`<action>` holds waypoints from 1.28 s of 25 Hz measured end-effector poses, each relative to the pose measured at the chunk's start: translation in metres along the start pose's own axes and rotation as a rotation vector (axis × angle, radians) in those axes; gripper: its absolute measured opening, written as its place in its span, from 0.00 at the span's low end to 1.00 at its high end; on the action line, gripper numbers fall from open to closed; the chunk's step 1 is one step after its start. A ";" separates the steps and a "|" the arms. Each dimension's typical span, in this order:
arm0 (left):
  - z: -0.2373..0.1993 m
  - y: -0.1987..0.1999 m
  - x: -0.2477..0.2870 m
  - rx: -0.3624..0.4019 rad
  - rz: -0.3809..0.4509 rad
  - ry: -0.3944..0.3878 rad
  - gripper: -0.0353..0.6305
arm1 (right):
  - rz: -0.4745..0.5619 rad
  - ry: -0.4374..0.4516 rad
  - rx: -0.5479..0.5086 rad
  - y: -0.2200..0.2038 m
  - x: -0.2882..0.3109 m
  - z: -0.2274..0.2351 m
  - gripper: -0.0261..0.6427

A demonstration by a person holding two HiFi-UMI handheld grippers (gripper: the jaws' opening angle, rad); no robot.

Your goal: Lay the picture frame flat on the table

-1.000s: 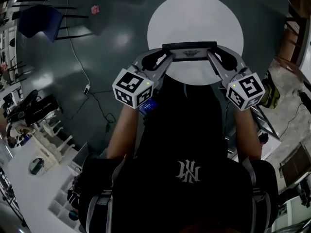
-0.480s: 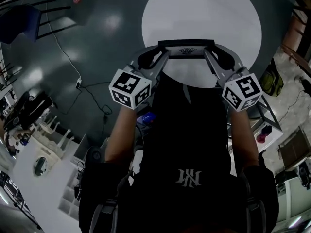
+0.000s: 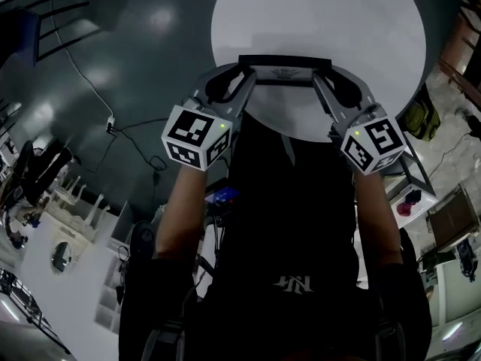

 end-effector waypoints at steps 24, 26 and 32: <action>-0.011 0.002 0.029 0.089 0.058 0.143 0.19 | -0.005 -0.197 -0.092 -0.002 0.028 0.007 0.19; -0.012 0.006 0.033 0.098 0.056 0.157 0.19 | -0.012 -0.220 -0.103 0.001 0.031 0.008 0.19; -0.016 0.008 0.040 0.103 0.049 0.187 0.20 | -0.031 -0.298 -0.128 0.006 0.040 0.008 0.20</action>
Point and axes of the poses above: the fingertips, and each gripper's own axes: x forward along the fingers, z to its right, y out of its top, the point moved 10 cm from there along -x, backward along the fingers, and after that the axes turned 5 degrees about -z, right-handed, at the moved point
